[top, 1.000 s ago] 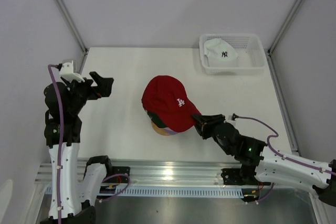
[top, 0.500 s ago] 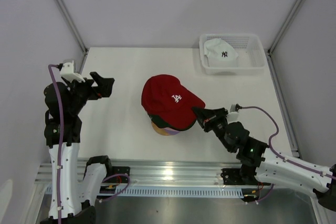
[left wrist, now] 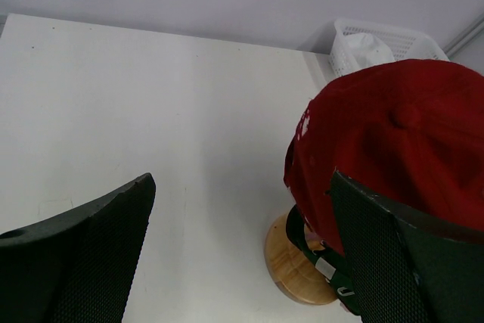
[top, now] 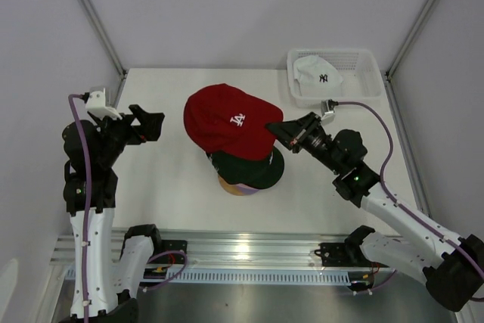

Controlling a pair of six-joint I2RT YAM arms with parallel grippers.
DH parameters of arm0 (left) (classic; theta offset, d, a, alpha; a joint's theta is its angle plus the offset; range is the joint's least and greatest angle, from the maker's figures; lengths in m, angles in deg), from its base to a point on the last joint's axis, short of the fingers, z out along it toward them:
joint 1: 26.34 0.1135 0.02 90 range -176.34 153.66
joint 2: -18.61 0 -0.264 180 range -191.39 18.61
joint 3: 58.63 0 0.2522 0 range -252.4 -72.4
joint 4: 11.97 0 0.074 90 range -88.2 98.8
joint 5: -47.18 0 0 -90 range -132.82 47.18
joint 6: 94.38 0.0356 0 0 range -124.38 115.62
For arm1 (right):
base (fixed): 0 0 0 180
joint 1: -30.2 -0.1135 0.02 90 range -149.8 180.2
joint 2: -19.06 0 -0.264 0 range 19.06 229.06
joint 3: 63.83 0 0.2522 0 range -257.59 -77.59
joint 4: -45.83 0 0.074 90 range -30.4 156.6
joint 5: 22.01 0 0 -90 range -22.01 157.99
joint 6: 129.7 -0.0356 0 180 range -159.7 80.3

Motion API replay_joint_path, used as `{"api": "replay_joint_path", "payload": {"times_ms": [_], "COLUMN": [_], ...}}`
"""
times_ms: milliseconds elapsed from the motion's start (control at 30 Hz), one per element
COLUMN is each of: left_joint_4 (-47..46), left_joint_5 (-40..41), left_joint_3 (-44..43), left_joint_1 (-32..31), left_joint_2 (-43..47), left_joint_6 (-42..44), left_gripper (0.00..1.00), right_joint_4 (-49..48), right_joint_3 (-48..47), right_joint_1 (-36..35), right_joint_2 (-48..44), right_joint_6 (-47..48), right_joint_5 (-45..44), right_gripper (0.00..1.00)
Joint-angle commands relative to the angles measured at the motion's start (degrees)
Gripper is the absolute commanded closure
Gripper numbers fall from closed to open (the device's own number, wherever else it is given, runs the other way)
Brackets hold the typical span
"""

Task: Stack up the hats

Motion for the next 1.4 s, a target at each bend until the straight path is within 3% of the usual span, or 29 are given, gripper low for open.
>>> {"api": "replay_joint_path", "payload": {"times_ms": [0, 167, 333, 467, 633, 1000, 1167, 1367], "left_joint_4": [-1.64, -1.38, -1.38, -1.29, -1.29, -1.38, 0.90, 1.35], "left_joint_5": [-0.52, -0.08, 0.36, 0.62, 0.45, -2.62, -3.24, -2.02], "left_joint_3": [-0.11, -0.11, 0.07, 0.07, 0.07, 0.16, 0.50, 10.78], "left_joint_1": [0.78, 0.78, 0.78, 0.78, 0.78, 0.61, -2.64, -10.10], "left_joint_2": [0.00, -0.71, -0.97, -1.50, -2.03, -4.75, -6.25, -2.21], "left_joint_6": [0.20, 0.20, 0.20, 0.29, 0.29, -0.68, -2.17, -6.13], "left_gripper": [0.00, 0.01, 0.00, 0.01, 0.00, 0.00, 0.03, 0.09], "right_joint_4": [-4.63, -8.51, -11.84, -22.12, -18.53, -28.71, -38.04, -45.41], "right_joint_3": [-3.83, -2.95, 3.02, 8.64, 10.58, 18.40, 19.90, 21.92], "right_joint_1": [2.07, 8.04, 14.28, 21.31, 21.94, 29.23, 29.85, 30.55], "right_joint_2": [-0.32, -0.58, -2.25, -2.43, -1.99, 6.00, 12.77, 23.05], "right_joint_6": [3.93, 1.73, -0.19, -10.63, -7.32, -7.93, -10.67, -11.10], "right_joint_5": [15.53, 30.35, 36.37, 40.24, 41.12, 42.97, 42.44, 43.32], "right_gripper": [1.00, 1.00, 1.00, 1.00, 1.00, 1.00, 1.00, 1.00]}}
